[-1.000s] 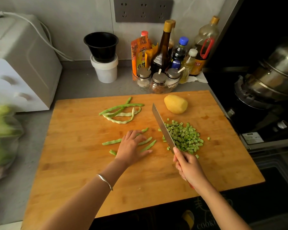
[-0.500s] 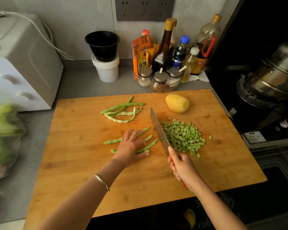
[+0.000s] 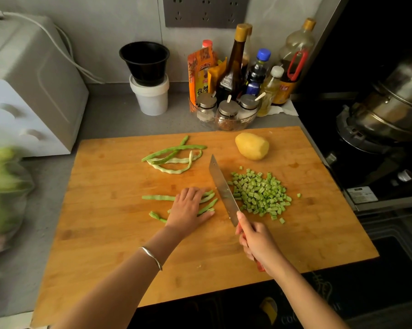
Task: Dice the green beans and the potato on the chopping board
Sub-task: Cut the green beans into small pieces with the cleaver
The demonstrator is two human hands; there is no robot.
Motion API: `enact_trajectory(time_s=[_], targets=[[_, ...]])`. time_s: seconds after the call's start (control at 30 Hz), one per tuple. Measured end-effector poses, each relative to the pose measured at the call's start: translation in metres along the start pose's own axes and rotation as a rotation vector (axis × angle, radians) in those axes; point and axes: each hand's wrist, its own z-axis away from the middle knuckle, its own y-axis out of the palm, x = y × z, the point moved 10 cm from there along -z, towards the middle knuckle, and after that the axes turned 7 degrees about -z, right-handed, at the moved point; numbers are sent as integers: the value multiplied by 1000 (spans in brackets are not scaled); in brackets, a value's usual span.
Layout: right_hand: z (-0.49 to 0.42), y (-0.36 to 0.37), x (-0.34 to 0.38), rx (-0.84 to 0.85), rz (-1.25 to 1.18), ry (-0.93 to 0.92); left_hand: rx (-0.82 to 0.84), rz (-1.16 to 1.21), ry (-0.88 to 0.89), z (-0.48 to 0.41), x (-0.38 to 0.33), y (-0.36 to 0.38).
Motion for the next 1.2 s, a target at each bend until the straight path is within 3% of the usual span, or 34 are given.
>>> enact_trajectory(time_s=[0.2,0.37,0.47,0.6,0.73,0.97,1.2], targets=[[-4,-35,2,-99,5,-9,50,-74,55,-1,-23,13],[-2,-35,-2,-74,37,-22,59,-30,114,-13,-37,14],[-3,-27,-3,-60,113,-51,11,46,122,-9,-33,5],[-4,-16,-8,-43,140,-61,-66,-42,241,7,-24,-2],[-1,-8,-7,-35,198,-77,-45,-26,169,8,-14,3],[0,-12,-6,-44,147,-45,-158,-28,170,3,-24,0],[0,-20,-2,-31,88,-29,-53,51,194,-11,-32,7]])
